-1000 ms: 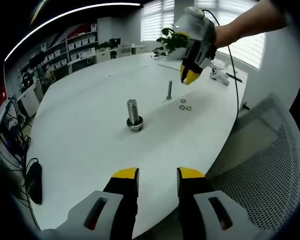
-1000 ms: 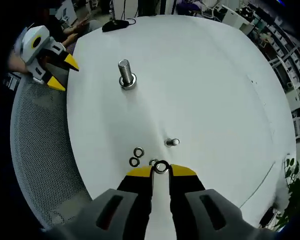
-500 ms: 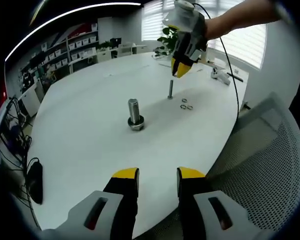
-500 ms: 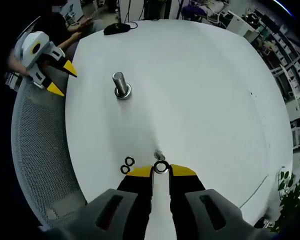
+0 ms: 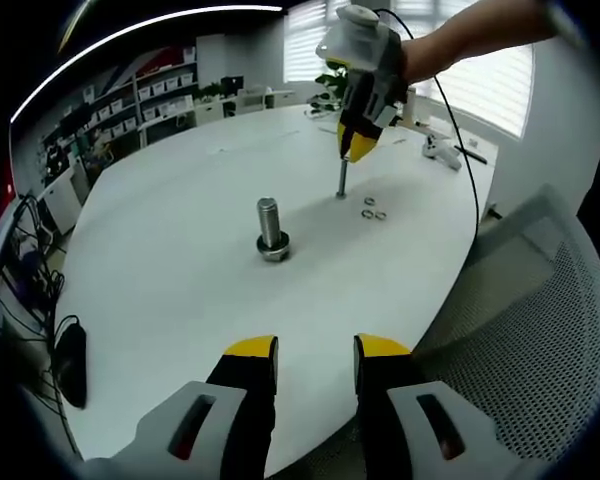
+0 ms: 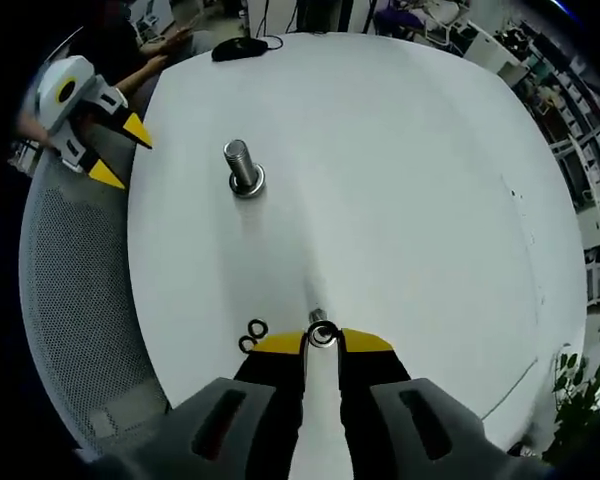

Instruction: Place the washer onto the threaded stud by aligning its center hole with the stud, sliding it down to the base, and recovering from edge contact or off-axis alignment until the washer reaches the visible bottom stop.

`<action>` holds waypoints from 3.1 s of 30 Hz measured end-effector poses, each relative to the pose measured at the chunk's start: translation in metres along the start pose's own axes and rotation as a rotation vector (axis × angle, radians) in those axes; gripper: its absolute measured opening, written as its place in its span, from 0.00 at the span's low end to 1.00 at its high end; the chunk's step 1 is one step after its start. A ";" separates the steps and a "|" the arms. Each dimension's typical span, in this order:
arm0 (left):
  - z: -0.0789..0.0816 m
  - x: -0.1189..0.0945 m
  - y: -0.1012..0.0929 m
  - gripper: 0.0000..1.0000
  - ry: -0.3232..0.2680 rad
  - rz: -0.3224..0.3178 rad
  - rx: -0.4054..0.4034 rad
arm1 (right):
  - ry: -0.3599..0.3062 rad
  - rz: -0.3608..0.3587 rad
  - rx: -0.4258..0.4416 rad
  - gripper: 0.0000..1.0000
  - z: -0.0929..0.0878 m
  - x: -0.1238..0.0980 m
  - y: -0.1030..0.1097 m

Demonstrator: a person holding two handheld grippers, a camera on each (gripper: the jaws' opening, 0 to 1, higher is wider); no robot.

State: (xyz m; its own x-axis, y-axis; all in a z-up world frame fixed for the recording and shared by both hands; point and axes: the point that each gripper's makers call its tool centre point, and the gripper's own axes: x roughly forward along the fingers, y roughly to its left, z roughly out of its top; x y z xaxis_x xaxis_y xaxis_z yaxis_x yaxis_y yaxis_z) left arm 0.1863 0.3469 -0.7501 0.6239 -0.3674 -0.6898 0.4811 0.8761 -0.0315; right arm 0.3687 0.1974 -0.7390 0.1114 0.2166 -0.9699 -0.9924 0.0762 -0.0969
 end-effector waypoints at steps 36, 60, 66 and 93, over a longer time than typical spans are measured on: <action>-0.002 0.002 0.000 0.28 0.005 -0.007 -0.013 | 0.065 0.075 0.030 0.15 -0.010 0.051 0.003; 0.000 0.001 -0.001 0.28 -0.002 -0.008 -0.015 | 0.068 0.067 0.075 0.20 -0.017 0.053 0.005; 0.000 0.001 0.000 0.28 -0.003 -0.008 -0.015 | 0.066 0.053 0.083 0.22 -0.022 0.047 0.005; 0.003 0.000 -0.002 0.28 -0.017 -0.018 -0.003 | 0.070 0.045 0.163 0.27 -0.051 0.050 0.027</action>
State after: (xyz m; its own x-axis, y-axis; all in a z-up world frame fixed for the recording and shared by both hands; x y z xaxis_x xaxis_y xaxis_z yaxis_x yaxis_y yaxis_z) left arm 0.1869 0.3442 -0.7482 0.6255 -0.3886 -0.6765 0.4906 0.8702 -0.0462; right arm 0.3451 0.1609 -0.8018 0.0577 0.1558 -0.9861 -0.9738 0.2263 -0.0213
